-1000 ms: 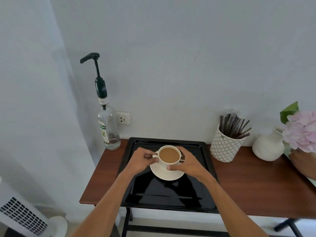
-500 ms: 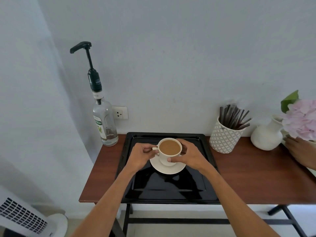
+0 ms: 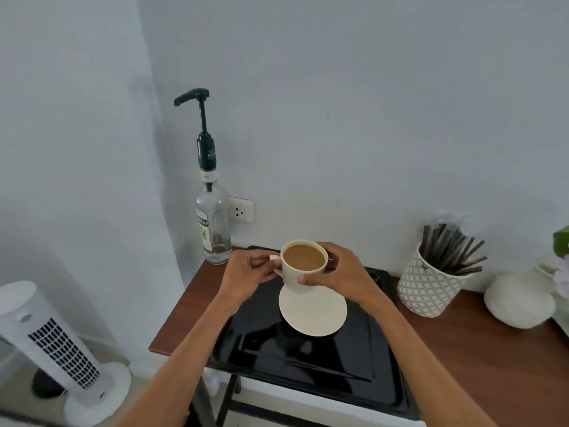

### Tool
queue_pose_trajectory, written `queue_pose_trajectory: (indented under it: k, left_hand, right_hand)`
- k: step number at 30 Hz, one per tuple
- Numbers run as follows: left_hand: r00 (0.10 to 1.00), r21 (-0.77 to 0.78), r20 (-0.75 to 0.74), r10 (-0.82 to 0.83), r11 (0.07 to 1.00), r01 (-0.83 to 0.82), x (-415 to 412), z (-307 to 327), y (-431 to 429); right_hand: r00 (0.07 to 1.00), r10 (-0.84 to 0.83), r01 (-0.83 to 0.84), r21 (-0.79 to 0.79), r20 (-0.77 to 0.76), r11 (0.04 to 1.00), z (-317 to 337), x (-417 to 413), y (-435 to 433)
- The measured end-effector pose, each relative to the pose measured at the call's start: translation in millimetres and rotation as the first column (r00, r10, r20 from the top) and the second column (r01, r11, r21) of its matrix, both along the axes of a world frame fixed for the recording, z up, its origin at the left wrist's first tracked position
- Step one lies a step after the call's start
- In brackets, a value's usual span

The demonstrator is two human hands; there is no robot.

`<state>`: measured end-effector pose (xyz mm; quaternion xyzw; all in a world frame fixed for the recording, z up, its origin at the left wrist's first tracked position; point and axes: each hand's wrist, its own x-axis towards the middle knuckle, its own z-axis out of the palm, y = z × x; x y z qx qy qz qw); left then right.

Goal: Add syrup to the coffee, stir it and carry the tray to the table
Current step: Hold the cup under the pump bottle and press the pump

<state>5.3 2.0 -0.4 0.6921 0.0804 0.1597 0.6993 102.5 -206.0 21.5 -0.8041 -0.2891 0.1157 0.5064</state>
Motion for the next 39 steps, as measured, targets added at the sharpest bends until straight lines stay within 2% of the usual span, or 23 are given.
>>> queue_pose_trajectory:
  k: [14, 27, 33, 36, 38, 39]
  left_hand:
    - [0.970, 0.027, 0.097, 0.224, 0.973, -0.228, -36.8, 62.7, 46.0]
    - [0.942, 0.118, 0.160, 0.296, 0.941, -0.316, -66.1, 97.8, 122.6]
    - [0.934, 0.115, 0.193, 0.300, 0.939, -0.325, -75.1, 111.5, 154.2]
    - [0.931, 0.089, 0.200, 0.304, 0.941, -0.326, -77.4, 116.5, 168.9]
    - [0.931, 0.078, 0.200, 0.306, 0.942, -0.326, -78.2, 119.5, 178.1]
    - [0.932, 0.070, 0.197, 0.304, 0.944, -0.323, -78.4, 121.3, 182.5]
  right_hand:
    - [0.985, 0.136, -0.142, 0.044, 0.104, 0.989, 59.2, -3.9, 69.4]
    - [0.960, 0.260, -0.266, 0.046, 0.103, 0.963, 98.6, -15.9, 149.7]
    - [0.935, 0.345, -0.342, -0.050, 0.083, 0.938, 123.2, -10.7, 170.3]
    - [0.910, 0.411, -0.392, -0.203, 0.059, 0.897, 156.9, 5.3, 172.7]
    - [0.915, 0.371, -0.326, -0.248, 0.161, 0.912, 185.8, 17.9, 180.0]
    - [0.921, 0.307, -0.260, -0.211, 0.238, 0.942, 199.8, 24.2, 185.9]
